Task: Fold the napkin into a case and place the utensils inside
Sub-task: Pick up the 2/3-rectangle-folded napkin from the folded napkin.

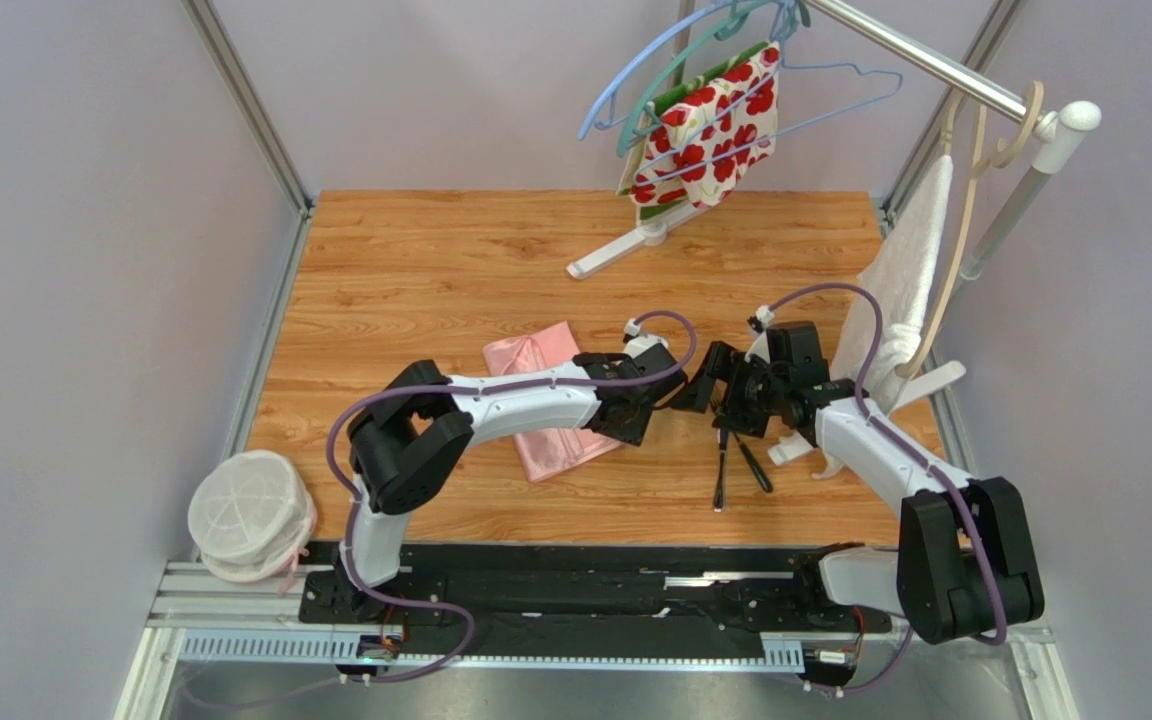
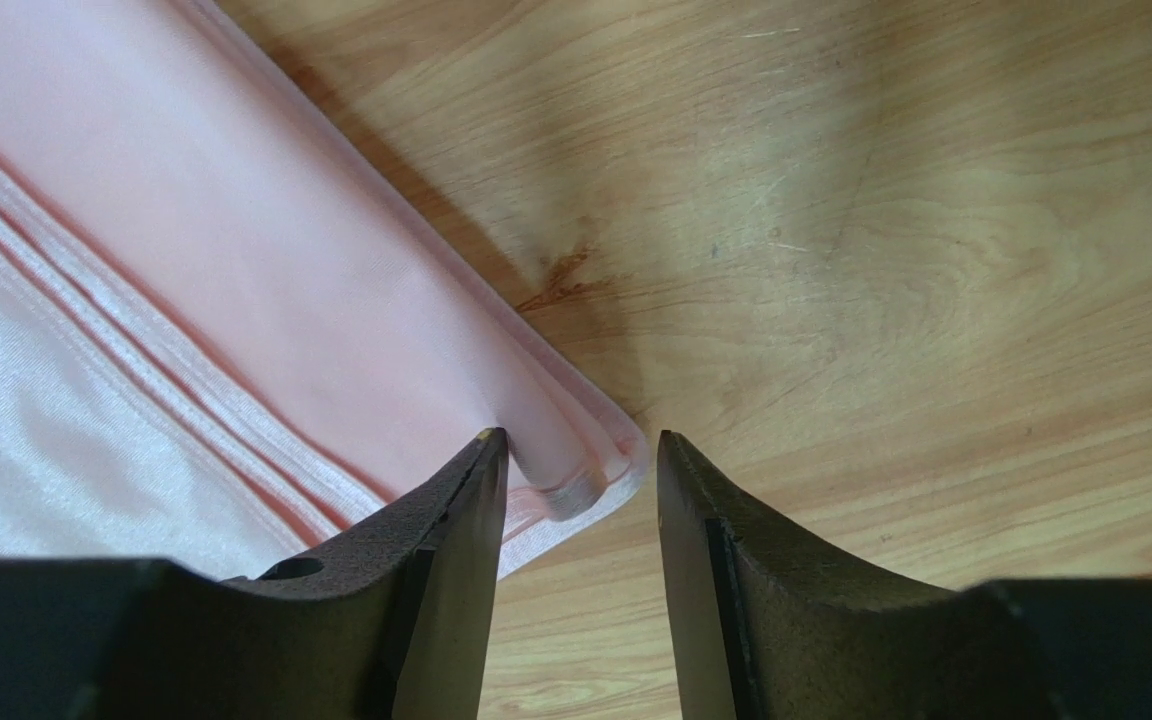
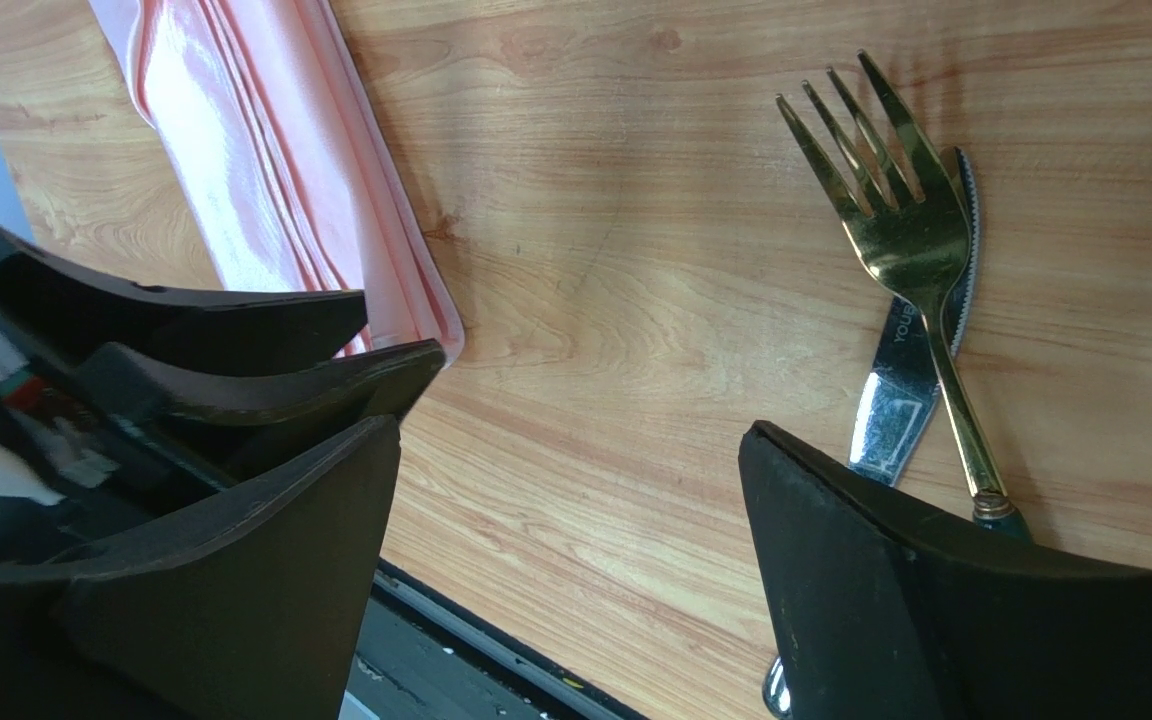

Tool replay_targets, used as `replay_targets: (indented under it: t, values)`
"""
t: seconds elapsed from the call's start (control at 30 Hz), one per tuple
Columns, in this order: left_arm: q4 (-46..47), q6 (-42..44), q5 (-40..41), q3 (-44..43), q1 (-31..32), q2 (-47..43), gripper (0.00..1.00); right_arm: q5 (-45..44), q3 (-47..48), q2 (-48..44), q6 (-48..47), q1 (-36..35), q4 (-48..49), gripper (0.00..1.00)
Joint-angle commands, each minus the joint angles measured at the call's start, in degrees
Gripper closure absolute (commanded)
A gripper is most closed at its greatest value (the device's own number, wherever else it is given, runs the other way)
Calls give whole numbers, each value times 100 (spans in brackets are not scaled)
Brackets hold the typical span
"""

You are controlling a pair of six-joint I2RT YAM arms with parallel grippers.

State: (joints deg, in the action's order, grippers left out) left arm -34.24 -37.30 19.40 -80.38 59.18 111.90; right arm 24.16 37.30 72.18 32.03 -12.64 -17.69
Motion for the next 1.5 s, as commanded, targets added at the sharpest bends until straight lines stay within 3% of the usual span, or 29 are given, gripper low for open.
replay_targets:
  t: [0.0, 0.23, 0.37, 0.47, 0.8, 1.07, 1.47]
  values:
    - [-303, 21, 134, -285, 155, 289, 50, 159, -39, -2, -153, 60, 319, 12]
    - [-496, -120, 293, -303, 155, 491, 57, 168, 67, 103, -241, 69, 284, 12]
    - [-514, -181, 389, -137, 155, 290, 86, 307, 216, 304, -259, 60, 345, 12]
    - [-408, -137, 389, 135, 155, -211, 94, 483, 478, 612, -250, 60, 319, 12]
    - [549, -58, -129, 1463, 77, -1688, 97, 915, 1525, 1710, 487, -431, 819, 11]
    - [1006, -190, -252, 2043, 24, -2180, 98, 976, 2597, 3142, 769, -967, 1004, 11]
    - [1288, -287, -419, 2334, -55, -2506, 99, 906, 3046, 4014, 928, -1469, 1258, 18]
